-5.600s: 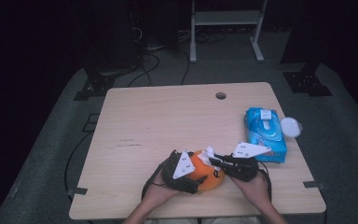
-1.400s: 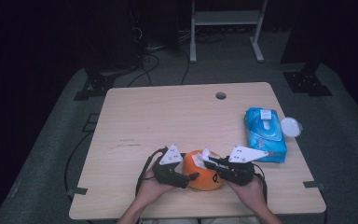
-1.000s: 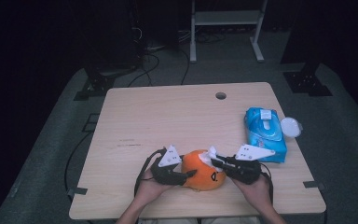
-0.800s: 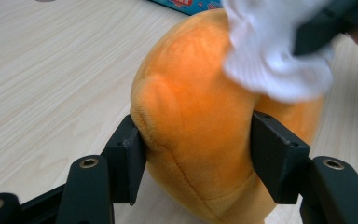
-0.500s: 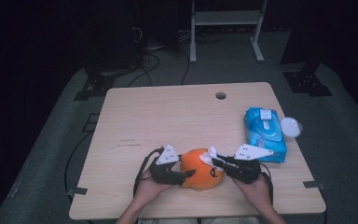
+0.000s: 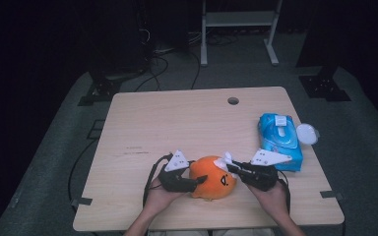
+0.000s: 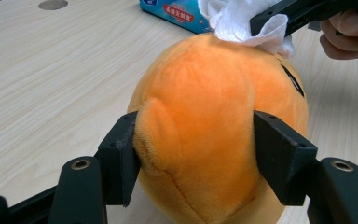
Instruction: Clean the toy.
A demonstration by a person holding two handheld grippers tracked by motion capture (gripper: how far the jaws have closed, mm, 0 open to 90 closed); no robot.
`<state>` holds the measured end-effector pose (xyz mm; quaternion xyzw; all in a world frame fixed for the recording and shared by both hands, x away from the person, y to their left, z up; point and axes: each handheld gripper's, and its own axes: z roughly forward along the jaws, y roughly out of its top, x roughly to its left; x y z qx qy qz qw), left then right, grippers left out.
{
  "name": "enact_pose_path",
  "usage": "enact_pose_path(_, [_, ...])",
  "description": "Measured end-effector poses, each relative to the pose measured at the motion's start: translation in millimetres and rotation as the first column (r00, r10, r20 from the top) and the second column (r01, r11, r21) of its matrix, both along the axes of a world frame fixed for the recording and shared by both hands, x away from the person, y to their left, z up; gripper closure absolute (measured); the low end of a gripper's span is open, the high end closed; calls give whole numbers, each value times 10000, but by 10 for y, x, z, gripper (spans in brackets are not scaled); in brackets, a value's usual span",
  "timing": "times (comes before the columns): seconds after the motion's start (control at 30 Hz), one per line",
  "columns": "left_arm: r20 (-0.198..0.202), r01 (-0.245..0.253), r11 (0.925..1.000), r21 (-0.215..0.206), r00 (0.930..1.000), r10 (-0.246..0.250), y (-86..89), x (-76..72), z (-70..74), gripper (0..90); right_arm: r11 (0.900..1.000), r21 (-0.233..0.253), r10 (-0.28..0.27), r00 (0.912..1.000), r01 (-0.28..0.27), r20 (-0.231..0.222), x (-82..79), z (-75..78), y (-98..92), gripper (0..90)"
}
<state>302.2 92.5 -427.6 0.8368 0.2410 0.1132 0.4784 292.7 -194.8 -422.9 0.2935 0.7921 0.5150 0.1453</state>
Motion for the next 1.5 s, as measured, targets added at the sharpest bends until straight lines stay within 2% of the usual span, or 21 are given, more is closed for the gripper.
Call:
enact_pose_path(0.1, [-152, -32, 9999, -110, 9999, 30, 3, 11, 18, 297, 9998, 18, 174, 9998, -174, 102, -40, 13, 59, 805])
enact_pose_path(0.17, [-335, 13, 9997, -226, 9994, -20, -26, 34, 39, 130, 9979, 72, 637, 9977, -639, 221, -85, 24, 119, 806])
enact_pose_path(0.2, [-557, 30, 9997, -233, 9984, -43, -49, 43, 43, 85, 9961, 163, 868, 9960, -871, 189, -99, 29, 140, 806])
enact_pose_path(0.27, [-750, 92, 9998, -156, 9971, -104, -70, 63, 20, 74, 9928, 43, 1196, 9921, -1198, 372, -148, 48, 212, 806])
enact_pose_path(0.33, [-735, 72, 9995, -305, 9972, -94, -54, 58, 3, 170, 9941, -202, 1072, 9930, -1064, 485, -150, 62, 230, 806])
enact_pose_path(0.43, [128, -83, 9998, -154, 9999, 85, -63, -2, 53, 365, 9972, 323, 677, 9977, -678, 40, -61, 52, 135, 807])
enact_pose_path(0.47, [593, -242, 9995, -203, 9979, 254, -86, -42, 77, 386, 9976, 390, 575, 9983, -576, 34, -48, 60, 120, 807])
enact_pose_path(0.57, [1473, -383, 9992, -101, 9883, 394, -148, -114, 112, 429, 9963, 718, 463, 9988, -475, 188, -36, 122, 103, 806])
enact_pose_path(0.67, [1774, -231, 9995, 212, 9840, 190, -188, -146, 80, 427, 9961, 735, 480, 9987, -492, 187, -20, 116, 137, 806])
enact_pose_path(0.8, [1617, 21, 9991, 418, 9868, -88, -122, -163, 67, 414, 9951, 960, 276, 9986, -232, -454, 60, -11, 53, 807])
enact_pose_path(0.87, [1378, 204, 9992, 345, 9901, -249, -64, -168, 66, 396, 9959, 896, -95, 9980, 151, -630, 86, -40, -22, 807])
enact_pose_path(0.93, [1086, 332, 9990, 289, 9934, -361, -37, -150, 93, 335, 9949, 990, -129, 9967, 209, -804, 91, -57, -62, 807])
enact_pose_path(1.0, [632, 225, 9997, 123, 9977, -232, -41, -96, 114, 207, 9960, 890, 99, 9975, -37, -694, 48, -41, 0, 807])
enact_pose_path(1.07, [-27, 167, 9999, 27, 9999, -167, -55, -21, 102, 68, 9956, 733, 609, 9975, -582, -355, -17, -6, 104, 806])
enact_pose_path(1.13, [-352, 231, 9997, -34, 9991, -232, -51, 4, 69, 48, 9931, 623, 1005, 9949, -998, -80, -81, 39, 201, 806])
enact_pose_path(1.2, [44, 240, 9995, 180, 9997, -241, -35, -18, 77, 182, 9943, 345, 1006, 9948, -1011, 157, -97, 62, 239, 805])
enact_pose_path(1.27, [741, 55, 9998, 193, 9972, -70, -45, -68, 109, 337, 9947, 652, 806, 9967, -798, -105, -49, 55, 190, 806])
enact_pose_path(1.33, [1354, -234, 9997, 26, 9905, 229, -81, -114, 131, 408, 9943, 874, 612, 9981, -606, -47, -27, 90, 148, 806])
enact_pose_path(1.4, [1861, -576, 9983, -90, 9808, 583, -137, -141, 143, 431, 9934, 985, 581, 9982, -591, 137, -32, 134, 135, 806])
enact_pose_path(1.43, [1831, -685, 9975, -171, 9806, 704, -165, -145, 134, 431, 9930, 1038, 551, 9983, -569, 201, -32, 146, 128, 806])
enact_pose_path(1.5, [1708, -652, 9979, -4, 9832, 643, -203, -148, 91, 426, 9920, 1174, 462, 9989, -465, 57, -3, 119, 89, 806])
